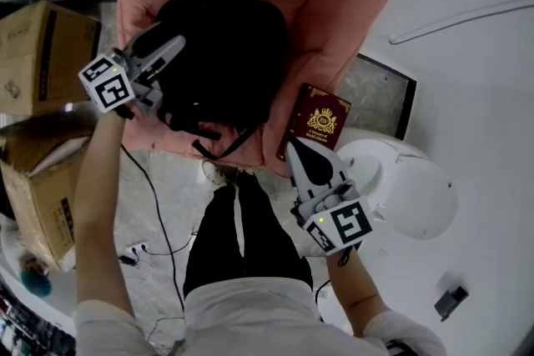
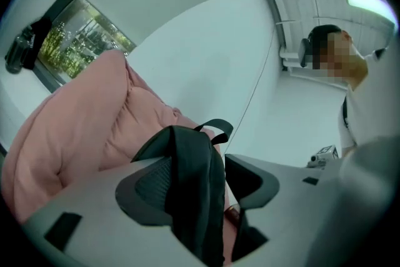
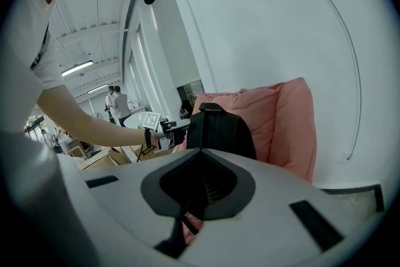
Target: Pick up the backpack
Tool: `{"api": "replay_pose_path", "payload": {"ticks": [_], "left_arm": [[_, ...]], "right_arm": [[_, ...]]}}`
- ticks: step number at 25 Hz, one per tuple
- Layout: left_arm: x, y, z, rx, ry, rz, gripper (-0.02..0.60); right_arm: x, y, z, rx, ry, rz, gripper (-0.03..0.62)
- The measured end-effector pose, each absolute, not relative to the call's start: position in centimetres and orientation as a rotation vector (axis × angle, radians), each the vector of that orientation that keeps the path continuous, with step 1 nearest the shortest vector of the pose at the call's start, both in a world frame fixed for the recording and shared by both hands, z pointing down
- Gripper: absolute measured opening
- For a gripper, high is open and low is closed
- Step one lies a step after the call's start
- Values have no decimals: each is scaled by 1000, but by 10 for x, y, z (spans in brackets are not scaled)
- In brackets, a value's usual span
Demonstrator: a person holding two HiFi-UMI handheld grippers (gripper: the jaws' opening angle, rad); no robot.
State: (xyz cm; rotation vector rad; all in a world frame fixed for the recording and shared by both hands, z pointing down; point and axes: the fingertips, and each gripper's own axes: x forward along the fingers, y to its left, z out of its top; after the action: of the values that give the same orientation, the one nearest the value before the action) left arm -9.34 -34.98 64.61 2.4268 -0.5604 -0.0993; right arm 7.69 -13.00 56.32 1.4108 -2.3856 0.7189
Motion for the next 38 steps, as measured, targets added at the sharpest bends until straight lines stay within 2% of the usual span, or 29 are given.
{"api": "replay_pose_path", "payload": {"ticks": [17,21,26,27,29,31,38], "left_arm": [[-19,-344,631,2359,-16,-141,256],[-2,-355,636,2342,-54,-126,236],[19,-355,596,2383,-24,-250,235],[22,-354,600,2407,-32,-211,213],[19,-355,609,2425,-76,-160,116],[12,-356,614,2435,-142,-147,47],[2,-350,629,2589,-375,27,18]], "right_arm": [[99,-137,570,1444,-2343,728,21],[102,-136,571,1440,-2345,735,21],[103,-135,577,1431,-2341,748,21],[102,-135,577,1431,-2342,750,21],[100,-135,575,1430,-2351,749,21],[100,-136,574,1426,-2356,744,21],[106,-134,574,1429,-2357,738,21]]}}
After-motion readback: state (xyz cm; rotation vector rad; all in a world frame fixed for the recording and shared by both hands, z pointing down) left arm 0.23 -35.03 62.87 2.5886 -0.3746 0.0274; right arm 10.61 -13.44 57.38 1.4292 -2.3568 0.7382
